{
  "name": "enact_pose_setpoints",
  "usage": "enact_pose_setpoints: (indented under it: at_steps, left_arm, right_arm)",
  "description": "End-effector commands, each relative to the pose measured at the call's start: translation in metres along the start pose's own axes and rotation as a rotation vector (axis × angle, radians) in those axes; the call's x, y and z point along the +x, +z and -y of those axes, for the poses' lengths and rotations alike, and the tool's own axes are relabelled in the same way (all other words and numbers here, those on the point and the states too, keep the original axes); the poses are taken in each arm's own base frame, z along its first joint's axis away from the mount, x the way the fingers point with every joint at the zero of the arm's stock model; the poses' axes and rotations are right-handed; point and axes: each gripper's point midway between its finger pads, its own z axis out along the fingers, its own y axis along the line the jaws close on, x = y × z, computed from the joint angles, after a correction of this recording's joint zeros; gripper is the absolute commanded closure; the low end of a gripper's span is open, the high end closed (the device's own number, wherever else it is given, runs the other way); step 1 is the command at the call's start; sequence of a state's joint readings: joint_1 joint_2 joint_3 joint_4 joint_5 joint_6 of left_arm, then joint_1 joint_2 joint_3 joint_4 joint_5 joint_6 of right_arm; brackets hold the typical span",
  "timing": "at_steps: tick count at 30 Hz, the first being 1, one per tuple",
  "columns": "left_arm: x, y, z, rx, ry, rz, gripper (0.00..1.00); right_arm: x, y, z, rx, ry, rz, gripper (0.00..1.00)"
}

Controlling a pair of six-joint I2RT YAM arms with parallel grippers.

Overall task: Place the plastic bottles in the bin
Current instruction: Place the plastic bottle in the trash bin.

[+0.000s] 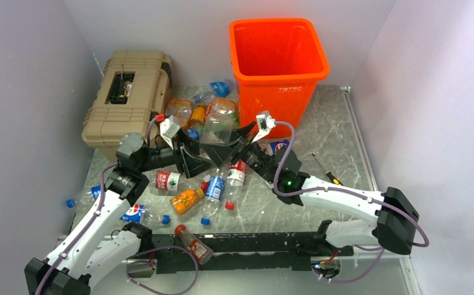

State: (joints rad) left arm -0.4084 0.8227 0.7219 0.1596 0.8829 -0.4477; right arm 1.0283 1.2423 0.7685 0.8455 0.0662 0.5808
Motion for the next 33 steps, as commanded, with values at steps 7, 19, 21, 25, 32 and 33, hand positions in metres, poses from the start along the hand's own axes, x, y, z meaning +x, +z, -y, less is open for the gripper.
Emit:
enact_pose_setpoints:
  at_steps: [7,19,21,25,32,33]
  left_arm:
    - [-0.017,-0.001,0.017,0.068,0.089,0.045,1.00]
    - [-0.015,-0.003,0.023,0.082,0.117,0.043,1.00]
    - [-0.015,-0.003,0.022,0.082,0.118,0.042,1.00]
    - [-0.014,-0.002,0.022,0.082,0.113,0.038,1.00]
    - [-0.014,-0.002,0.020,0.072,0.112,0.039,1.00]
    - [-0.015,-0.002,0.020,0.071,0.112,0.040,1.00]
  right_arm:
    - [-0.025,-0.015,-0.014,0.044,-0.058,-0.128,0.00]
    - [-0.040,-0.006,-0.033,-0.147,0.003,-0.423,0.00]
    - [-0.039,-0.004,-0.034,-0.151,0.020,-0.439,0.01]
    - [-0.033,-0.001,-0.033,-0.149,0.039,-0.464,0.08]
    - [-0.029,-0.003,-0.030,-0.141,0.067,-0.467,0.34]
    - [-0.028,-0.003,-0.030,-0.139,0.070,-0.464,0.39]
